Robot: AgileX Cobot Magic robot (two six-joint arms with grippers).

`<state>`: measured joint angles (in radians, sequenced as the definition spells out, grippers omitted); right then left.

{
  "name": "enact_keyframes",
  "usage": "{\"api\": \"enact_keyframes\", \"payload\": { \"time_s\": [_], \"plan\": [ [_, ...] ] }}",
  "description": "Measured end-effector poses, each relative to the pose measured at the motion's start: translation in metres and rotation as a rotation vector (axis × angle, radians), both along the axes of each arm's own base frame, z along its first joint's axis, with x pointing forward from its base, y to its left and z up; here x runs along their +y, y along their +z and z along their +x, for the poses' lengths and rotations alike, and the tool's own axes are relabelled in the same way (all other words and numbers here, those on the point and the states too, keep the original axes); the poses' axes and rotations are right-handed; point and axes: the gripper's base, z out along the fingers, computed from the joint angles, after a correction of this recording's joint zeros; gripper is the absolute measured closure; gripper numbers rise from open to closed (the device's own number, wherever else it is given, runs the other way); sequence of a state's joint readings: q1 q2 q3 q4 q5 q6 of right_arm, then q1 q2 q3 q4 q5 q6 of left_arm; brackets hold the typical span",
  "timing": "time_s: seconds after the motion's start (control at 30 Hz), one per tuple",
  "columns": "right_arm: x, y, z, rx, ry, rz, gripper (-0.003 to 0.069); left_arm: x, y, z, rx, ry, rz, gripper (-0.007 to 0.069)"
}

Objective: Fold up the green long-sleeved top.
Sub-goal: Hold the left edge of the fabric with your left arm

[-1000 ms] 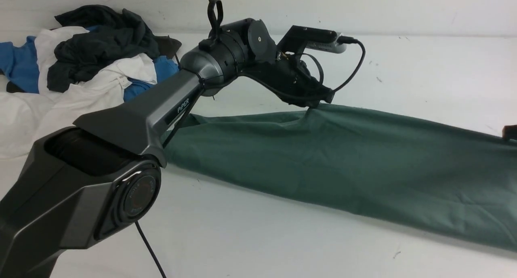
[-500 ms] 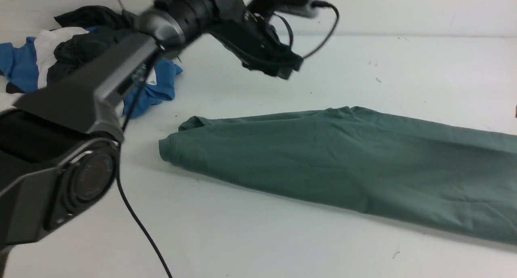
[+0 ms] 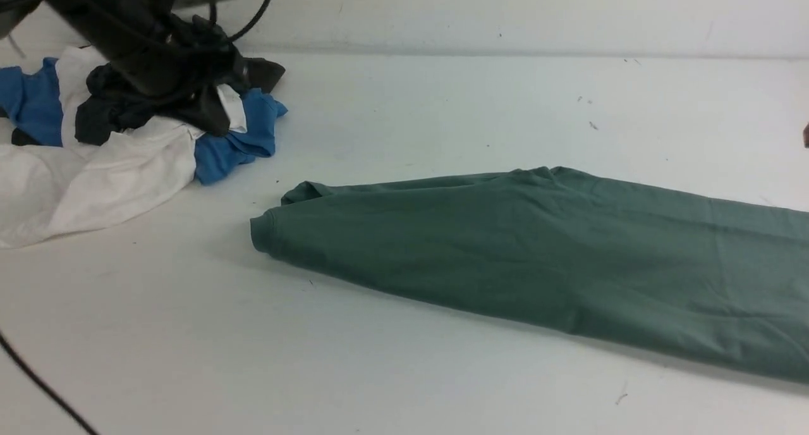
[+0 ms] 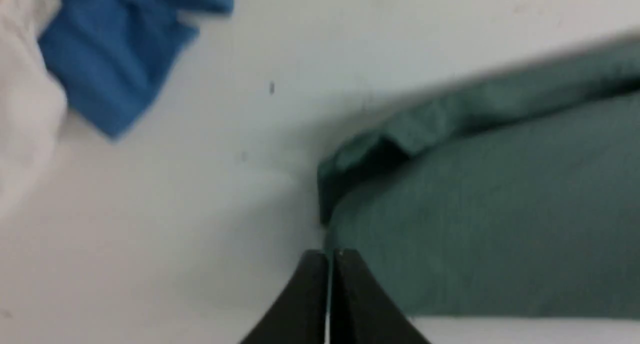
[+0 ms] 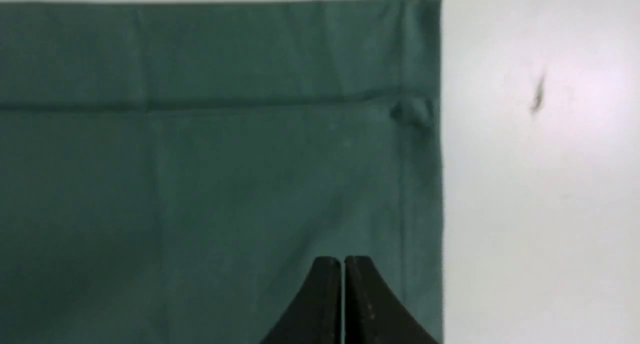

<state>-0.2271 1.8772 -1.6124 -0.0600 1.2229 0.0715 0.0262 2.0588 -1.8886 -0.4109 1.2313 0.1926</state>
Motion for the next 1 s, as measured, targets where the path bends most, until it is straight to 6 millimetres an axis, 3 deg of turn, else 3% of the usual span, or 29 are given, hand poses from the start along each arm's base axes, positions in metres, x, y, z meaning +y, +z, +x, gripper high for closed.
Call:
{"api": "enact_keyframes", "payload": {
  "time_s": [0.07,0.1,0.2,0.3,0.37,0.4,0.5,0.7,0.87,1.0],
  "plan": [
    [0.007,-0.003,-0.016,0.028,-0.006,0.041,0.0669,0.002,-0.024,-0.016,0.102,0.0,-0.028,0.0629],
    [0.007,-0.002,-0.017,0.026,-0.006,0.043,0.067,0.002,-0.023,-0.017,0.1,-0.001,-0.029,0.0628],
    [0.01,-0.015,-0.029,0.088,0.002,0.061,0.0673,0.0,-0.057,-0.031,0.225,-0.006,-0.041,0.0594],
    [0.011,-0.021,-0.032,0.109,0.005,0.065,0.0673,-0.001,-0.066,-0.03,0.239,0.002,-0.055,0.0538],
    [0.011,-0.022,-0.033,0.113,0.007,0.065,0.0673,-0.004,-0.072,-0.024,0.209,0.025,-0.079,0.0439],
    [0.011,-0.022,-0.033,0.112,0.007,0.065,0.0673,-0.005,-0.072,-0.023,0.203,0.029,-0.083,0.0431],
    [0.012,-0.022,-0.033,0.11,0.006,0.071,0.0673,-0.015,-0.076,-0.017,0.161,0.044,-0.104,0.0258],
    [0.013,-0.022,-0.032,0.107,0.003,0.081,0.0673,-0.032,-0.092,-0.008,0.135,0.053,-0.134,0.007],
    [0.013,-0.022,-0.032,0.104,0.002,0.087,0.0673,-0.042,-0.114,0.0,0.112,0.04,-0.154,0.0053],
    [0.014,-0.022,-0.032,0.1,-0.001,0.098,0.0673,-0.049,-0.119,0.003,0.11,0.051,-0.198,0.0162]
  ]
}}
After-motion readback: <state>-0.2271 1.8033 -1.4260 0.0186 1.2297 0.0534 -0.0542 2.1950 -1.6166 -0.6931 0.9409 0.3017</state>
